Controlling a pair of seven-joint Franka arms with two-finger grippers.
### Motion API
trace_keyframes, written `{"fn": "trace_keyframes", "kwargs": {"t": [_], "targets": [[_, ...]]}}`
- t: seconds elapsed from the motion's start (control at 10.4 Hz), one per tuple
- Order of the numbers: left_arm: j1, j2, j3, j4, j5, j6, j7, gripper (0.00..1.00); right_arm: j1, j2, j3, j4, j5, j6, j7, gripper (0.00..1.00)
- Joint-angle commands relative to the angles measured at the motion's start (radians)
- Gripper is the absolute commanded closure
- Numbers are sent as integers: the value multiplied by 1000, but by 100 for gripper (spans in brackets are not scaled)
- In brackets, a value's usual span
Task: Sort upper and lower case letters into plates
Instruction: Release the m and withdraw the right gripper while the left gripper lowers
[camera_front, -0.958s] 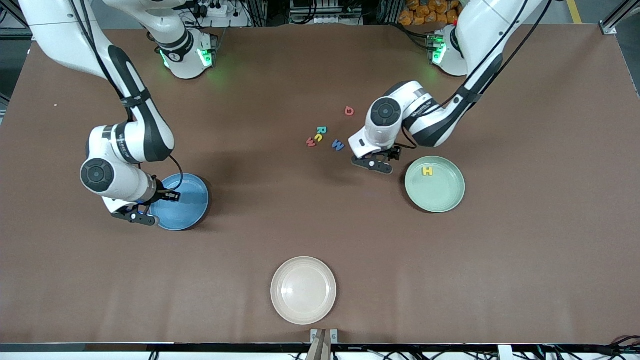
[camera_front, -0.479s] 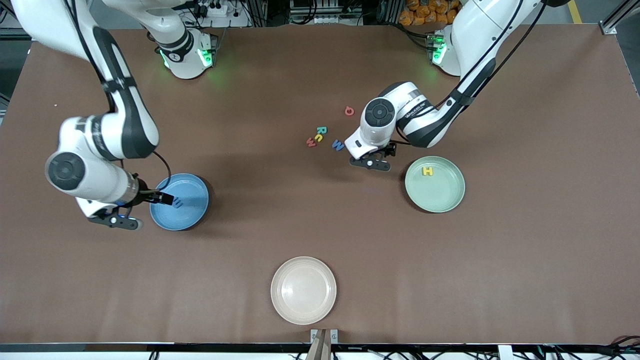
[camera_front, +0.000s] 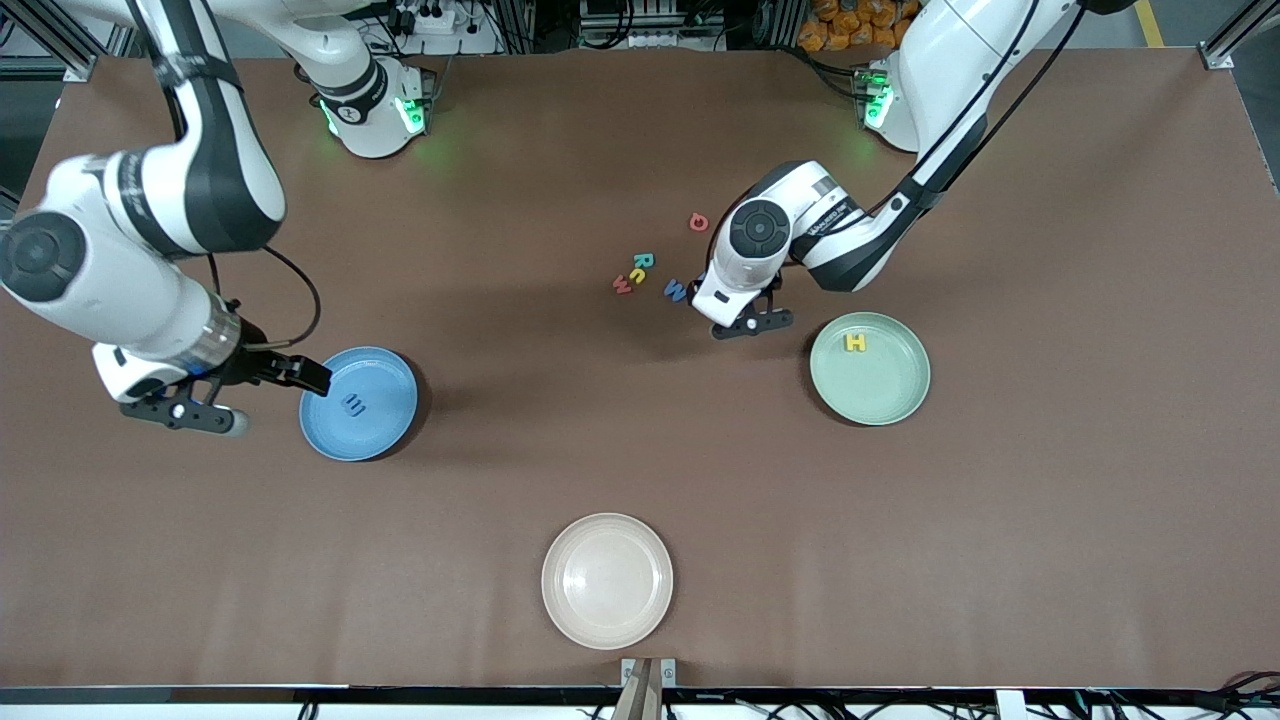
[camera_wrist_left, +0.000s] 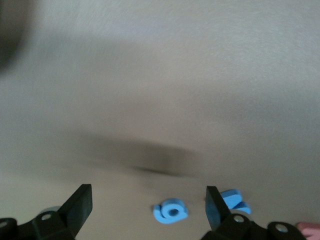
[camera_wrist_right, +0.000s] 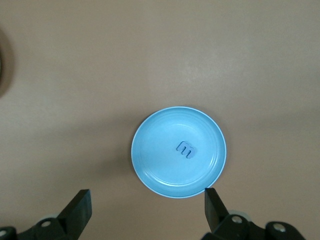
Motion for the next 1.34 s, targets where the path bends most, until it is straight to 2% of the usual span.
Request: {"fn": "trace_keyframes", "kwargs": {"t": [0.0, 0.19, 0.38, 0.48, 0.67, 0.96, 1.25], "targets": [[-30, 18, 1, 54, -102, 0, -258, 0, -4, -47, -8, -14, 32, -4, -26, 0], [-38, 42, 3, 99, -110, 2, -444, 0, -3, -47, -5, 21, 30, -13, -86, 0], [-114, 96, 17, 145, -77, 40, -604, 0, -18, -59, -9, 93, 27, -160, -159, 0], [-151, 96, 58, 136, -31, 80, -620, 0, -20, -61, -12, 123, 22, -214, -199, 0], [-214, 120, 104, 133, -11, 158, -722, 0, -33, -102, -11, 123, 15, -263, -207, 0], [-219, 119, 113, 94, 64, 178, -735, 0, -44, -188, -8, 105, 15, -346, -224, 0], [-222, 119, 113, 73, 120, 204, -783, 0, -58, -238, -3, 85, 15, -357, -229, 0]]}}
